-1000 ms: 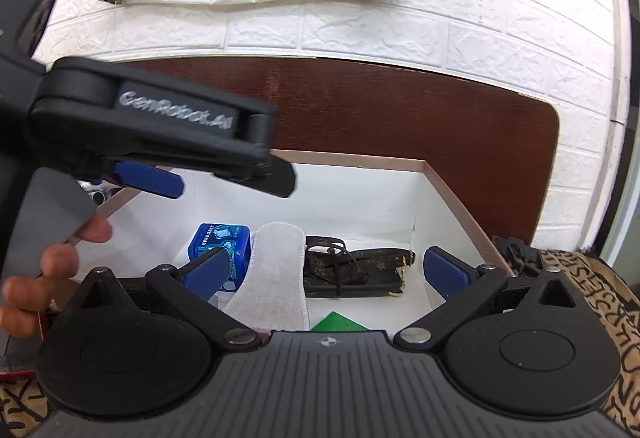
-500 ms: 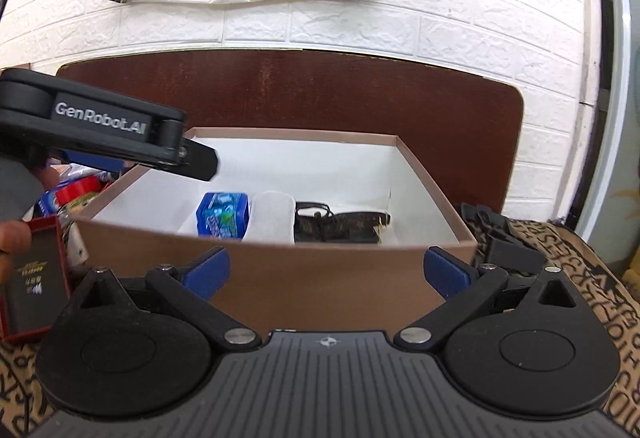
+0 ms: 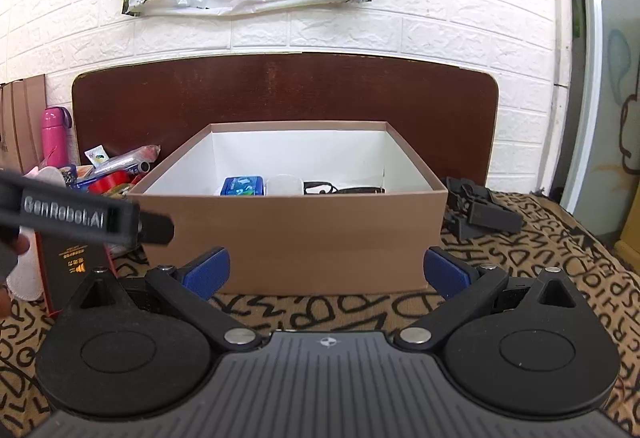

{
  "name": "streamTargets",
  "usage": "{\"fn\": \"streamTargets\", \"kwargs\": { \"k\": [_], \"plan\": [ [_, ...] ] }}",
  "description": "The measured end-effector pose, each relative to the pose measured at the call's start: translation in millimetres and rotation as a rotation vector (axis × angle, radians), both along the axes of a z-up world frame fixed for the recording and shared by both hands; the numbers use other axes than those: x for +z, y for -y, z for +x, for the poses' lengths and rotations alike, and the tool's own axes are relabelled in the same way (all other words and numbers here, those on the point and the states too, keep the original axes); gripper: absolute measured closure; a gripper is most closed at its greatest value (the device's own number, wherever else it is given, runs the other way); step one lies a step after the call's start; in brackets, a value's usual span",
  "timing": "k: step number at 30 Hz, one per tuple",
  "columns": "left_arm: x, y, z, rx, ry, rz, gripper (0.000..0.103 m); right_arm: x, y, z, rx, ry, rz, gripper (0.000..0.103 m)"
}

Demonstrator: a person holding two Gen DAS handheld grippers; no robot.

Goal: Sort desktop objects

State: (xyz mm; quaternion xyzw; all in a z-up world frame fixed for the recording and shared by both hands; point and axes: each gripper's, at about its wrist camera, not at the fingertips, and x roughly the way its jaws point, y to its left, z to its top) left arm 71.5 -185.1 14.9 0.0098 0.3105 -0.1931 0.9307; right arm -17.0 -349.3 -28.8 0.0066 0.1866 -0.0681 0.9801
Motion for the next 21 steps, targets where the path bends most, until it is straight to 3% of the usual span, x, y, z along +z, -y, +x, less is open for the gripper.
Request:
{"fn": "streamTargets", "kwargs": {
  "k": [7, 21],
  "plan": [
    [-9, -10, -19, -0.005, -0.042, -0.013, 0.000, -5, -13, -16, 0.008, -0.024, -0.025, 0.000],
    [-2, -14, -35, -0.046, 0.001, -0.015, 0.000, -2, -18, -29, -0.018, -0.026, -0.022, 0.000]
  ]
}}
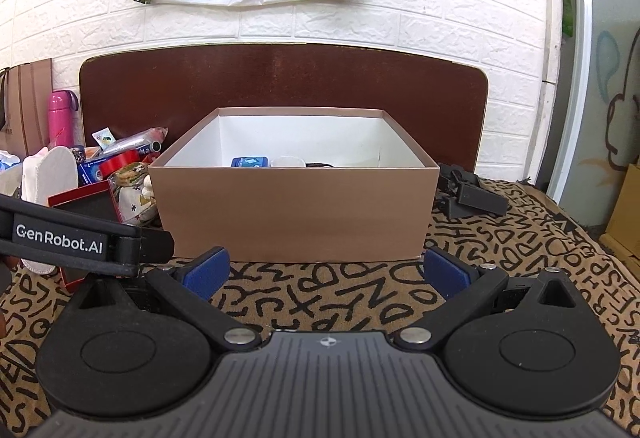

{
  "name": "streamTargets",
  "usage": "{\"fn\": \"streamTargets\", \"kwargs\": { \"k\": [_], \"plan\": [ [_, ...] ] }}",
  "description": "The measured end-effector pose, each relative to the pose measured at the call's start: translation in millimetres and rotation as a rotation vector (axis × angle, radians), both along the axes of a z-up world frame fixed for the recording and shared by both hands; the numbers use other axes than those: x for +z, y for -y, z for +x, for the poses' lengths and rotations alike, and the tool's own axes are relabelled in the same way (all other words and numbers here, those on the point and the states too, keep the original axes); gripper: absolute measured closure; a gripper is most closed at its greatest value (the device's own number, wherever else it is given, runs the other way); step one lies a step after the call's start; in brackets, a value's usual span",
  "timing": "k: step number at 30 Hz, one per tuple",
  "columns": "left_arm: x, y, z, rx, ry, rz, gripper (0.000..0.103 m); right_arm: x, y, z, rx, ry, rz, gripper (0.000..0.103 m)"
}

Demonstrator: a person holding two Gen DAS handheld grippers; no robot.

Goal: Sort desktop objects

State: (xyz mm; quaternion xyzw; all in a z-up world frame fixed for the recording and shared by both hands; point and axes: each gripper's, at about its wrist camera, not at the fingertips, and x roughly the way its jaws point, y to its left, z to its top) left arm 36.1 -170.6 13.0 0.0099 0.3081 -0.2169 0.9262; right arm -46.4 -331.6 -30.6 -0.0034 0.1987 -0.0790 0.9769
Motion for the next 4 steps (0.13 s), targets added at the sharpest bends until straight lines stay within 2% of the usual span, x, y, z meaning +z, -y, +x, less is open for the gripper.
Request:
{"fn": "streamTargets", "kwargs": {
  "k": [4],
  "plan": [
    [1.6, 0.4, -3.5, -0.008, 0.014, -0.001, 0.000, 0.4, -1.2, -0.2, 0.000, 0.000, -0.001, 0.000]
  ]
}}
